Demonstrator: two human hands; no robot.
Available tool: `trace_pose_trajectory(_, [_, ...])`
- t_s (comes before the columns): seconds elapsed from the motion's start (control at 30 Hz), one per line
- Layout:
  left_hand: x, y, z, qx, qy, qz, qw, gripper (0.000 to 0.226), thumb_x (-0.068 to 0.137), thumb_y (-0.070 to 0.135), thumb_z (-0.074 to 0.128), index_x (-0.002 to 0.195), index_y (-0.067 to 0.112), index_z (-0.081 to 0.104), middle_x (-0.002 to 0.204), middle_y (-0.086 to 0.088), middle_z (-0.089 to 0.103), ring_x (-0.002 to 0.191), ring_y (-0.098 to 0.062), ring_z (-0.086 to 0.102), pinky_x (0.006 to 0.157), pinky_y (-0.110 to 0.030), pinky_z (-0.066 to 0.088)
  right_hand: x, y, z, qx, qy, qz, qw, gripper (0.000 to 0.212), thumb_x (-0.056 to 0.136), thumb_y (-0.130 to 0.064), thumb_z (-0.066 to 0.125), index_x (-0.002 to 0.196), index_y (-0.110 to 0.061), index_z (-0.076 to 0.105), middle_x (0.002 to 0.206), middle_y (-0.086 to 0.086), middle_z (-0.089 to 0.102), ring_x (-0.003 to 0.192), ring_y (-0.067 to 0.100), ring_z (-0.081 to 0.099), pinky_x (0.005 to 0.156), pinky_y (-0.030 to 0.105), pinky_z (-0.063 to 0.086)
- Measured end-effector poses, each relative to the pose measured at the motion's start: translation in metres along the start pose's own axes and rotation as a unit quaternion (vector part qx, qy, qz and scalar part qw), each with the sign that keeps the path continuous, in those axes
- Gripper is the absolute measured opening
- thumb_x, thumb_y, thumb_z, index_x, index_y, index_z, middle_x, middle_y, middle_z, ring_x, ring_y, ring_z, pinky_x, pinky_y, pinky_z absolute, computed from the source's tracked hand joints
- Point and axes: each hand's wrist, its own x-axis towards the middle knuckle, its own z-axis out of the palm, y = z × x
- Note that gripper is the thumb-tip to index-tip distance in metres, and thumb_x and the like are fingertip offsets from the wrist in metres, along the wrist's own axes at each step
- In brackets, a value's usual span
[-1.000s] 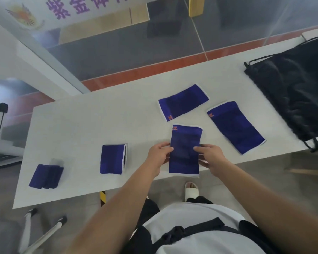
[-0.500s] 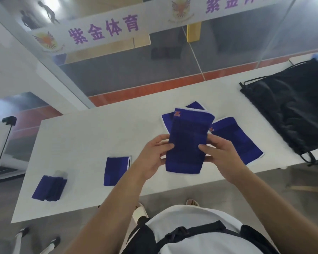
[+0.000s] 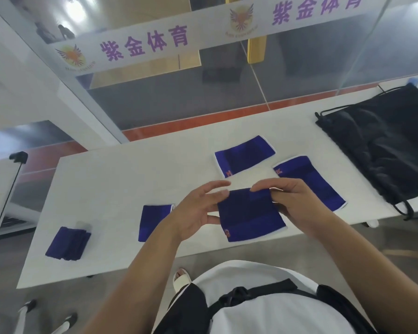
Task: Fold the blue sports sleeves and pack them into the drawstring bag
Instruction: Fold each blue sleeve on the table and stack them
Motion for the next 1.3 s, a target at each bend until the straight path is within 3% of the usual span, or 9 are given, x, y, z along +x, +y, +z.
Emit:
trace_pose_trajectory(0.2, [0.003, -0.007, 0.011, 0.087, 0.009, -0.006, 0.996, 0.033, 0.091, 0.007, 0.069, 0.124, 0.012, 0.065, 0.119, -0.008, 0.073, 0.110, -0.026, 0.070, 0.082, -0.041, 0.061, 0.003, 0.007, 0.002, 0.090, -0.001, 0.060, 0.994, 0.038, 0.100, 0.004, 0.044, 0.124, -0.017, 0.065, 0.115, 0.012, 0.071, 0.108, 0.031, 0.069, 0.075, 0.037, 0.062])
trace_pose_trajectory(0.27, [0.004, -0.008, 0.016, 0.036, 0.033, 0.012, 0.999, 0.032, 0.091, 0.003, 0.067, 0.123, 0.008, 0.067, 0.119, -0.013, 0.073, 0.107, -0.029, 0.071, 0.081, -0.039, 0.061, 0.002, 0.015, -0.004, 0.126, -0.017, 0.087, 0.988, 0.030, 0.102, -0.004, 0.048, 0.127, -0.013, 0.063, 0.118, 0.014, 0.071, 0.114, 0.033, 0.067, 0.076, 0.036, 0.062])
trace_pose_trajectory(0.37, [0.006, -0.010, 0.021, -0.081, 0.061, 0.033, 0.994, 0.034, 0.092, 0.004, 0.065, 0.126, 0.006, 0.066, 0.122, -0.014, 0.072, 0.105, -0.028, 0.071, 0.078, -0.036, 0.061, -0.006, 0.029, -0.011, 0.223, -0.055, 0.169, 0.958, 0.033, 0.098, -0.034, 0.056, 0.123, -0.016, 0.067, 0.121, 0.015, 0.071, 0.115, 0.038, 0.065, 0.093, 0.053, 0.055])
trace_pose_trajectory(0.47, [0.008, -0.013, 0.025, -0.125, 0.080, 0.060, 0.987, 0.033, 0.093, 0.005, 0.063, 0.126, 0.006, 0.065, 0.122, -0.012, 0.072, 0.105, -0.026, 0.071, 0.077, -0.032, 0.060, -0.007, 0.034, -0.012, 0.277, -0.055, 0.157, 0.946, 0.034, 0.093, -0.033, 0.059, 0.120, -0.012, 0.065, 0.114, 0.017, 0.069, 0.105, 0.034, 0.067, 0.088, 0.049, 0.057])
trace_pose_trajectory(0.6, [0.007, -0.020, 0.029, -0.048, 0.094, 0.079, 0.991, 0.035, 0.093, 0.002, 0.063, 0.127, 0.010, 0.064, 0.118, -0.012, 0.074, 0.108, -0.029, 0.071, 0.085, -0.032, 0.058, -0.001, 0.032, -0.016, 0.224, 0.018, 0.106, 0.969, 0.019, 0.094, -0.017, 0.061, 0.112, -0.010, 0.063, 0.113, 0.014, 0.071, 0.103, 0.033, 0.070, 0.084, 0.040, 0.058])
trace_pose_trajectory(0.73, [-0.001, -0.017, 0.030, 0.110, 0.024, 0.069, 0.991, 0.053, 0.093, 0.002, 0.065, 0.139, 0.025, 0.054, 0.117, -0.010, 0.074, 0.110, -0.027, 0.070, 0.098, -0.035, 0.054, 0.002, 0.024, -0.024, 0.142, 0.075, 0.031, 0.987, 0.022, 0.095, -0.006, 0.061, 0.114, -0.014, 0.066, 0.104, 0.010, 0.077, 0.105, 0.032, 0.071, 0.085, 0.043, 0.058])
trace_pose_trajectory(0.97, [-0.004, 0.001, 0.046, 0.184, 0.079, 0.138, 0.970, 0.021, 0.096, 0.005, 0.063, 0.113, 0.017, 0.067, 0.111, -0.001, 0.073, 0.096, -0.022, 0.072, 0.081, -0.038, 0.062, -0.001, 0.009, -0.029, 0.036, 0.030, -0.028, 0.998, 0.030, 0.098, 0.001, 0.053, 0.115, -0.018, 0.068, 0.101, 0.007, 0.077, 0.097, 0.022, 0.074, 0.071, 0.031, 0.061])
trace_pose_trajectory(1.17, [-0.002, -0.010, 0.043, 0.163, 0.144, 0.139, 0.966, 0.014, 0.086, -0.002, 0.073, 0.094, 0.007, 0.066, 0.093, -0.012, 0.075, 0.089, -0.028, 0.075, 0.076, -0.044, 0.063, -0.001, 0.012, -0.027, 0.055, 0.023, 0.005, 0.998, 0.019, 0.096, -0.004, 0.059, 0.107, -0.012, 0.071, 0.109, 0.011, 0.073, 0.104, 0.029, 0.071, 0.090, 0.051, 0.058])
trace_pose_trajectory(1.3, [0.000, -0.015, 0.042, 0.198, 0.186, 0.141, 0.952, 0.014, 0.082, 0.002, 0.077, 0.091, 0.011, 0.070, 0.092, -0.008, 0.077, 0.088, -0.022, 0.075, 0.072, -0.032, 0.061, -0.004, 0.025, -0.026, 0.088, -0.016, 0.082, 0.993, 0.013, 0.096, -0.014, 0.061, 0.091, -0.016, 0.073, 0.104, 0.009, 0.077, 0.103, 0.028, 0.071, 0.090, 0.046, 0.056])
